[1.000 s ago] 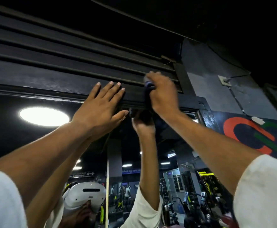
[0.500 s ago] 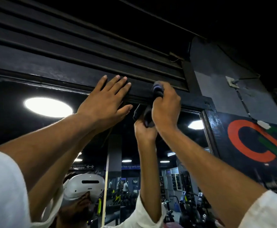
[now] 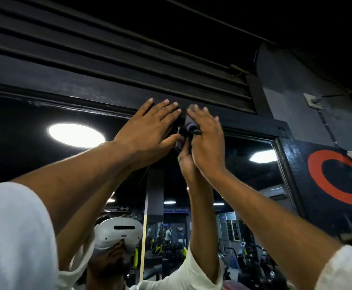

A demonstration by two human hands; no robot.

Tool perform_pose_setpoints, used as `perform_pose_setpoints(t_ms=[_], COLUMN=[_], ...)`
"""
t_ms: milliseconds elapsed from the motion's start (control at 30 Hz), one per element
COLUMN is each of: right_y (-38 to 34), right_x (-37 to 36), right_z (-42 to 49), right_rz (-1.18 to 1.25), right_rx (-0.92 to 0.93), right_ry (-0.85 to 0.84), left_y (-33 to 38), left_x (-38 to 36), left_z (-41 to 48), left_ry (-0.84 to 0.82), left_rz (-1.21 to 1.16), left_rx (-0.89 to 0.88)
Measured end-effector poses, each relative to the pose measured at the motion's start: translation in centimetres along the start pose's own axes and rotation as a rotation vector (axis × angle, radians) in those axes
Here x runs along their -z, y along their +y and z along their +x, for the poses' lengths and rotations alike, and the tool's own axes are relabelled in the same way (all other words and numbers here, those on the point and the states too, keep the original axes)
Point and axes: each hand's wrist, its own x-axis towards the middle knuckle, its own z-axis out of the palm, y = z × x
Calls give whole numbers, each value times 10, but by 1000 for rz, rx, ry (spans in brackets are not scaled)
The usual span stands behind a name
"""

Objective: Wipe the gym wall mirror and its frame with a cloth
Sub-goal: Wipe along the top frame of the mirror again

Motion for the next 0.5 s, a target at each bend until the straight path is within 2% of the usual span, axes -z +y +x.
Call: perform_pose_setpoints(t_ms=[100, 200, 300, 433, 500], right_y=[8, -33, -95, -137, -132], right_x=[3, -29, -71, -93, -85], right_z=[2, 6, 2, -3, 10], right_rz=[-15, 96, 162, 193, 193], right_rx=[-271, -444, -416, -306, -301], right_ry=[278, 404, 410, 302, 389], left_y=[-44, -83, -96, -121, -141], left_x=[14, 27, 31, 43, 49], left_z=[-21, -45, -58, -67, -77], left_ry=[4, -12, -38, -42, -16], left_rz=[60, 93, 106, 59, 59], left_rx=[18, 16, -47, -66, -53])
